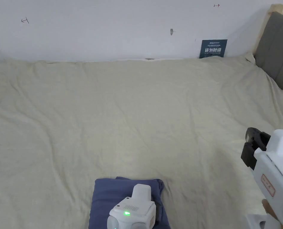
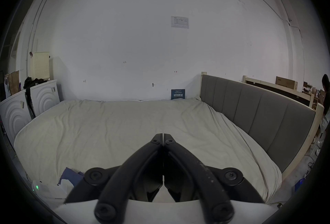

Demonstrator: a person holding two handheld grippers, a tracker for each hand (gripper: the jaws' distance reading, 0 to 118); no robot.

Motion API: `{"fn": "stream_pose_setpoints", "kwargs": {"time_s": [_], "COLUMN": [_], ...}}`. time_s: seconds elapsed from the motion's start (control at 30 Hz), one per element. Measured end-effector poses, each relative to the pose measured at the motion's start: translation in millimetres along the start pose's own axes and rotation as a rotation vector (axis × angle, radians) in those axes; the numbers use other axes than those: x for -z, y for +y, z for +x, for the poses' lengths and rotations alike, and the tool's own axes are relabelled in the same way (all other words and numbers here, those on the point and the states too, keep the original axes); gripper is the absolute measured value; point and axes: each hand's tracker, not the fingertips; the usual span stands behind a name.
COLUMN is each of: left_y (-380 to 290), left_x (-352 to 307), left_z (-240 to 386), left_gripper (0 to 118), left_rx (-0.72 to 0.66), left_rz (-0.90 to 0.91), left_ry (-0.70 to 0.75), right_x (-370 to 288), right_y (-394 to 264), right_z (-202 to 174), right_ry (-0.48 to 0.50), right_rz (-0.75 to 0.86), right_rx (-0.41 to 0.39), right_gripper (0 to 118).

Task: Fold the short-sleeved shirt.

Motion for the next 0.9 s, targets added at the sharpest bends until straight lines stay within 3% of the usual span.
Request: {"fn": "stream_pose_setpoints", "kwargs": {"time_s": [0.4, 0.67, 0.9], "left_y": [101.9, 143.5, 143.8], "left_x": [-139.9, -197.1, -218.6], "left_z": [-27.6, -77.3, -128.9], "left_gripper": [0, 0, 0], "left_rx": [0.064, 0.105, 0.105], "left_rz": [0.437, 0.637, 0.699], "left_ry": [-0.016, 0.171, 0.308], "right_x": [-16.6, -25.7, -30.6], "right_y": [30.1, 47.3, 53.9], "right_z": [-31.7, -52.4, -67.6], "right_ry": [0.061, 0.087, 0.104], "right_rz": [0.076, 0.142, 0.175], "right_rx": [-0.027, -0.034, -0.049], "right_gripper": [2, 2, 2]}}
